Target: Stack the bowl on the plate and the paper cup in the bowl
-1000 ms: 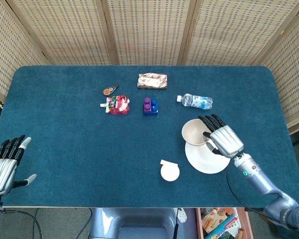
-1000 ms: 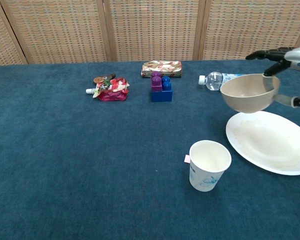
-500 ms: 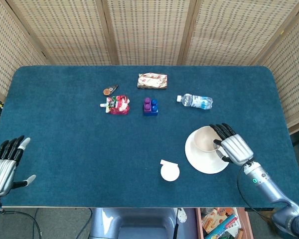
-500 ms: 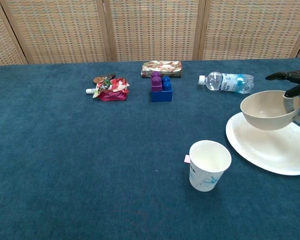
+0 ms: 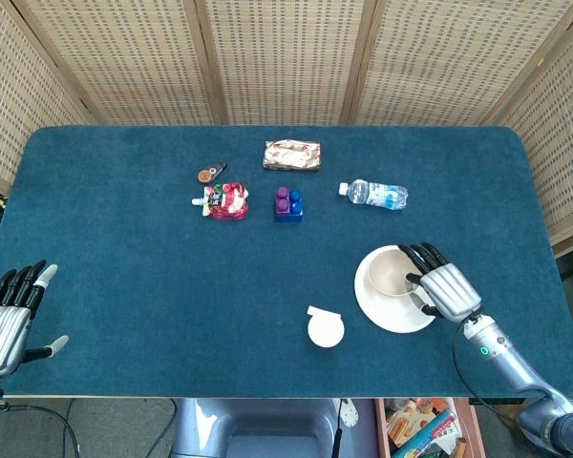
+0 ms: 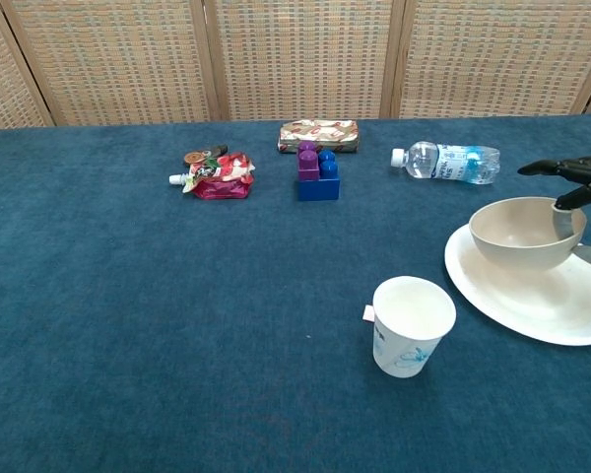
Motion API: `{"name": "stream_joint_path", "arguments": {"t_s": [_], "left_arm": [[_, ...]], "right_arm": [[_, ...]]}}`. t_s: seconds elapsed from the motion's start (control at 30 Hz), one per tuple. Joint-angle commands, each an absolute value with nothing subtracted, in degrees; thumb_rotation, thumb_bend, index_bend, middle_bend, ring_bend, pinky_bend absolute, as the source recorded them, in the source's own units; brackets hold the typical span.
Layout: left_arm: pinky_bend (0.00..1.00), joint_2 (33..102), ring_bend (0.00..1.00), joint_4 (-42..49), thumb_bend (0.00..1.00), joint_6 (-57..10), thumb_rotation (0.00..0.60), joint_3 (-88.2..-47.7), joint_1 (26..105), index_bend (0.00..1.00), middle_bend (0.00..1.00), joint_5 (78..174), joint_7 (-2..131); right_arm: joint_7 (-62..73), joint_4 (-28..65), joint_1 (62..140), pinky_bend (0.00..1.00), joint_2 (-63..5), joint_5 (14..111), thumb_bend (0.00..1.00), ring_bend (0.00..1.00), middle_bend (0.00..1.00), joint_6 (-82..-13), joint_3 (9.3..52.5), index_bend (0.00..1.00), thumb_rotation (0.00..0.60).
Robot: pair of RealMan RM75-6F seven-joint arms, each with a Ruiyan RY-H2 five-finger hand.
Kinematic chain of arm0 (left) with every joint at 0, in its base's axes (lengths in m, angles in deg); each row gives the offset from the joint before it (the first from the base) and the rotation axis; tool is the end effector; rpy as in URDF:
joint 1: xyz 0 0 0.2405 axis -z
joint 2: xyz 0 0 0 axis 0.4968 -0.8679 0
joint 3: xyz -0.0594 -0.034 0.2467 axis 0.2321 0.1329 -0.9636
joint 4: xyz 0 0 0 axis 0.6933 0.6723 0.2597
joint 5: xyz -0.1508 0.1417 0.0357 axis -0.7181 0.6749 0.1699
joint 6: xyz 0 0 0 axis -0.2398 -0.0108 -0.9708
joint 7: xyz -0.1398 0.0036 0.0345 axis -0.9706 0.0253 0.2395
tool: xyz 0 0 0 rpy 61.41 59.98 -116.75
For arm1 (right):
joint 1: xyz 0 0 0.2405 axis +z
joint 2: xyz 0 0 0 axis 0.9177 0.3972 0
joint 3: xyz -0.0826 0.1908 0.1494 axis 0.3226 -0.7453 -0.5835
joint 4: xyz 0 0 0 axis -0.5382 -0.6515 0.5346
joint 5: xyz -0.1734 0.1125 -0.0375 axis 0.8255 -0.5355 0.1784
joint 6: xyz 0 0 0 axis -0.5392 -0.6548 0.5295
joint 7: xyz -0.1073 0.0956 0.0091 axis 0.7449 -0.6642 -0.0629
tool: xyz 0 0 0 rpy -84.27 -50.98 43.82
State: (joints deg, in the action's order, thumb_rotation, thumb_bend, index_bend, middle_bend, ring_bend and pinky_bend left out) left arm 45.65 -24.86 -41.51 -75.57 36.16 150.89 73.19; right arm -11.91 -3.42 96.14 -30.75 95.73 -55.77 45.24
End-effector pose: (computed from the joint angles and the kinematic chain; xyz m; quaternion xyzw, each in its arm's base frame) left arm -0.2852 0.1776 0.1507 -0.6328 -0.3828 -0.3547 0.5720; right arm -0.3030 -0.3108 0.0563 0.7687 -0.2985 0.3802 0.4188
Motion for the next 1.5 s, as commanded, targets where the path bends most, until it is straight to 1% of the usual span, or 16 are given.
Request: {"name": "stream_joint_path", "arguments": {"t_s": [0.03,0.17,0.23,0.27,0.4,0.53,0.6,0.7,0.8,0.9,1.03,1.17,1.23,1.33,1.43,1.5], "left_arm": [[0.00,45.64,0.00,-24.80,0.00,-41.42,0.600,-75.58,36.15,0.00,0.00,150.75,73.14],[0.00,45.69,0.00,-24.73,0.00,-41.36,0.600,-75.47,36.16,0.00,0.00,150.49,73.20],[0.00,45.72,0.00,-24.77,0.00,-41.31,0.600,-75.44,36.20,0.00,0.00,150.43,73.35],[0.00,45.78,0.00,-24.79,0.00,-41.22,0.600,-75.47,36.23,0.00,0.00,150.42,73.49],[0.00,45.93,0.00,-24.80,0.00,-41.20,0.600,-75.63,36.18,0.00,0.00,150.57,73.80],[0.00,45.98,0.00,-24.79,0.00,-41.22,0.600,-75.58,36.14,0.00,0.00,150.39,73.82],[0.00,45.95,0.00,-24.80,0.00,-41.23,0.600,-75.57,36.13,0.00,0.00,150.38,73.74],[0.00,45.87,0.00,-24.82,0.00,-41.33,0.600,-75.61,36.08,0.00,0.00,150.53,73.57],[0.00,45.77,0.00,-24.82,0.00,-41.38,0.600,-75.64,36.03,0.00,0.00,150.59,73.38],[0.00,45.70,0.00,-24.79,0.00,-41.51,0.600,-75.65,35.97,0.00,0.00,150.68,73.15],[0.00,45.69,0.00,-24.74,0.00,-41.41,0.600,-75.60,36.02,0.00,0.00,150.60,73.12],[0.00,45.71,0.00,-24.73,0.00,-41.29,0.600,-75.57,36.09,0.00,0.00,150.59,73.11],[0.00,45.69,0.00,-24.78,0.00,-41.19,0.600,-75.42,36.21,0.00,0.00,150.46,73.15],[0.00,45.72,0.00,-24.79,0.00,-41.12,0.600,-75.37,36.25,0.00,0.00,150.31,73.32],[0.00,45.69,0.00,-24.81,0.00,-41.17,0.600,-75.33,36.23,0.00,0.00,150.26,73.31],[0.00,45.66,0.00,-24.75,0.00,-41.26,0.600,-75.28,36.19,0.00,0.00,150.19,73.29]], "right_arm": [[-12.56,-4.61,96.15,0.00,-31.32,95.37,0.52,0.00,0.00,-55.09,45.12,0.68,0.600],[-13.87,-6.17,95.78,0.00,-31.59,95.31,0.52,0.00,0.00,-54.98,45.38,0.68,0.600],[-14.62,-7.05,95.47,0.00,-31.72,95.57,0.51,0.00,0.00,-55.04,45.82,0.67,0.600],[-14.56,-7.69,95.32,0.00,-31.80,95.89,0.48,0.00,0.00,-54.96,46.24,0.63,0.600],[-13.21,-8.93,95.07,0.00,-31.77,96.98,0.30,0.00,0.00,-54.73,47.40,0.40,0.600],[-12.86,-7.63,94.69,0.00,-30.66,97.93,0.25,0.00,0.00,-55.42,48.26,0.31,0.600],[-12.03,-6.52,94.48,0.00,-29.88,98.34,0.22,0.00,0.00,-55.61,48.70,0.23,0.600],[-9.95,-4.70,93.94,0.00,-28.81,98.71,0.22,0.00,0.00,-56.34,49.01,0.13,0.600],[-8.00,-2.04,93.13,0.00,-27.36,99.16,0.22,0.00,0.00,-58.45,48.93,0.11,0.600],[-7.13,0.48,92.43,0.00,-25.62,100.71,0.22,0.00,0.00,-62.14,49.03,0.11,0.600],[-7.43,5.87,92.30,0.00,-21.99,104.97,0.22,0.00,0.00,-67.11,50.42,0.11,0.600],[-5.39,12.60,93.82,0.00,-17.94,110.10,0.22,0.00,0.00,-69.13,51.82,0.12,0.600],[-3.57,15.96,95.10,0.00,-16.50,112.52,0.22,0.00,0.00,-68.44,52.39,0.12,0.600],[-0.53,20.63,96.88,0.00,-15.04,114.08,0.22,0.00,0.00,-65.50,52.60,0.13,0.600],[3.83,25.53,99.13,0.00,-14.77,114.38,0.22,0.00,0.00,-60.72,51.72,0.15,0.600],[5.36,27.83,100.02,0.00,-15.04,113.90,0.22,0.00,0.00,-58.20,51.28,0.18,0.600]]}}
